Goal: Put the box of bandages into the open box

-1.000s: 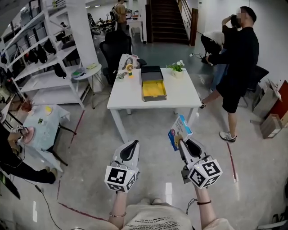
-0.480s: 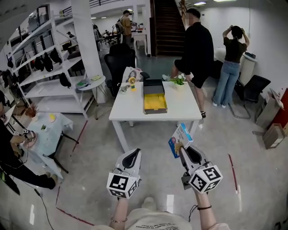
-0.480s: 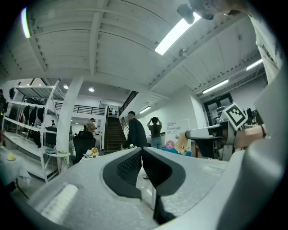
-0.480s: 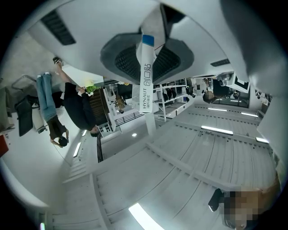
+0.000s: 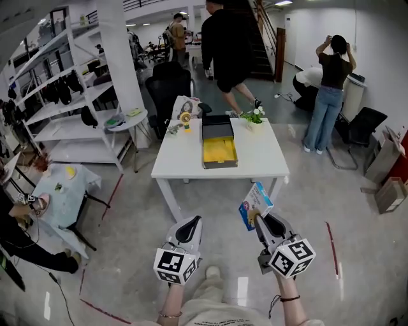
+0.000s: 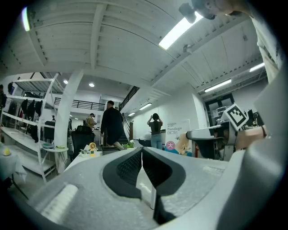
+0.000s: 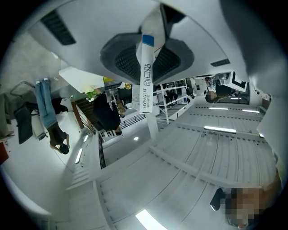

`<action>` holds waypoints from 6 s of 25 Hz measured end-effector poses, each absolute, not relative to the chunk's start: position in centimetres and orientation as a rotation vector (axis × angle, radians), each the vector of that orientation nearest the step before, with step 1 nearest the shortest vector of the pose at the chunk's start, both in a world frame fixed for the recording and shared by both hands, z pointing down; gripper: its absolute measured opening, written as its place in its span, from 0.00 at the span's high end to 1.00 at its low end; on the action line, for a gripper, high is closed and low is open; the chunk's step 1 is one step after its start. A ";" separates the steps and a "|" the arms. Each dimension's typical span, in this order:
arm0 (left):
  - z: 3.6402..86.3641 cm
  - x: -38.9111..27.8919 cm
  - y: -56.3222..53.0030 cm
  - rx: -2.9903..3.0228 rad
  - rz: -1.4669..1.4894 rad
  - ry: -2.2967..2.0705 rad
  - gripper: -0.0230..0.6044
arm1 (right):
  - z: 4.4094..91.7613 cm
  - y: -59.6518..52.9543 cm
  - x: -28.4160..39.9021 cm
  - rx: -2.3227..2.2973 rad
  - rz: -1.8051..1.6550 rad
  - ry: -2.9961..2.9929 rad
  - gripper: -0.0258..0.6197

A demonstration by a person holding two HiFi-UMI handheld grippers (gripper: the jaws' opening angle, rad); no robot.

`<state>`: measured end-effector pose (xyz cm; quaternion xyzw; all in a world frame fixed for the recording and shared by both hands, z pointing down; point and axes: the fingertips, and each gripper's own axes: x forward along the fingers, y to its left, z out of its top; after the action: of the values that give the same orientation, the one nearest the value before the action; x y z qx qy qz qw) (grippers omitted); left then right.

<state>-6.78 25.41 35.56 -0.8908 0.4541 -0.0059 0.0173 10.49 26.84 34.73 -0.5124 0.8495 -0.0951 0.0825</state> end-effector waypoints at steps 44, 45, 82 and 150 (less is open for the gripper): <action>40.6 -10.2 -7.9 -2.881 -0.032 1.543 0.93 | 39.1 -8.0 9.8 -1.566 -0.573 2.508 0.83; 40.7 -10.0 -9.0 -2.880 -0.030 1.548 0.93 | 39.2 -9.3 10.0 -1.550 -0.586 2.512 0.83; 50.9 -6.9 -30.9 -2.982 -0.251 1.881 0.93 | 49.8 -30.9 5.2 -0.889 -1.431 2.797 0.83; 55.2 -4.7 -30.4 -3.236 -0.498 1.605 0.93 | 59.4 -31.8 4.3 -1.525 -1.729 2.765 0.64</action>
<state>-4.71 -30.42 55.17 -0.8593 0.4262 -0.1323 -0.2497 4.28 -31.80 59.35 -0.4125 0.7480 -0.4677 -0.2270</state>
